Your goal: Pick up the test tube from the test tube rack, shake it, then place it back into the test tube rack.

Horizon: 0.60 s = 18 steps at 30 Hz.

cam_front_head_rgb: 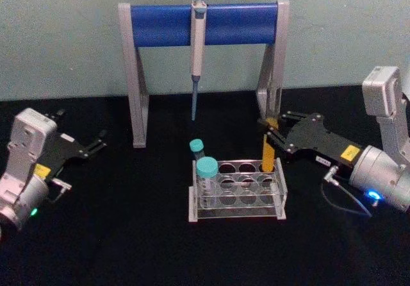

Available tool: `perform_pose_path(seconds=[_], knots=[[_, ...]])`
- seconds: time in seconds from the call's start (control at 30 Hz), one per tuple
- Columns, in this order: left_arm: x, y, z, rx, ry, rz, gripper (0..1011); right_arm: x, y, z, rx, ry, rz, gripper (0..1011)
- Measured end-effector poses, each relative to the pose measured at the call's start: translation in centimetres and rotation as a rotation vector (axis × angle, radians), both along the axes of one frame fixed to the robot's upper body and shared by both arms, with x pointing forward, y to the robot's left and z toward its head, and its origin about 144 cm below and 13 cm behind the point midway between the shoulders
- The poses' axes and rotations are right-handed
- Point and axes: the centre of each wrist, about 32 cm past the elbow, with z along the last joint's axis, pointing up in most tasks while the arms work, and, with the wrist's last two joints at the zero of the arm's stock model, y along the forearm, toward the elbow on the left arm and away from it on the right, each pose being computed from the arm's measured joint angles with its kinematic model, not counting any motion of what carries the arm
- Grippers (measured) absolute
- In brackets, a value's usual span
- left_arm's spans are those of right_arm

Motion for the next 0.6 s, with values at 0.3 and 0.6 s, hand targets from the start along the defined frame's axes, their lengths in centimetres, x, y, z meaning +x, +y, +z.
perform_pose_path(seconds=[0.3, 0.6], knots=[[0.0, 0.0, 0.0, 0.000, 0.000, 0.000, 1001, 0.6, 1.2, -0.4, 0.077, 0.046, 0.088, 229], [0.0, 0.0, 0.0, 0.000, 0.000, 0.000, 1001, 2.5, 3.1, -1.0, 0.133, 0.005, 0.068, 229]])
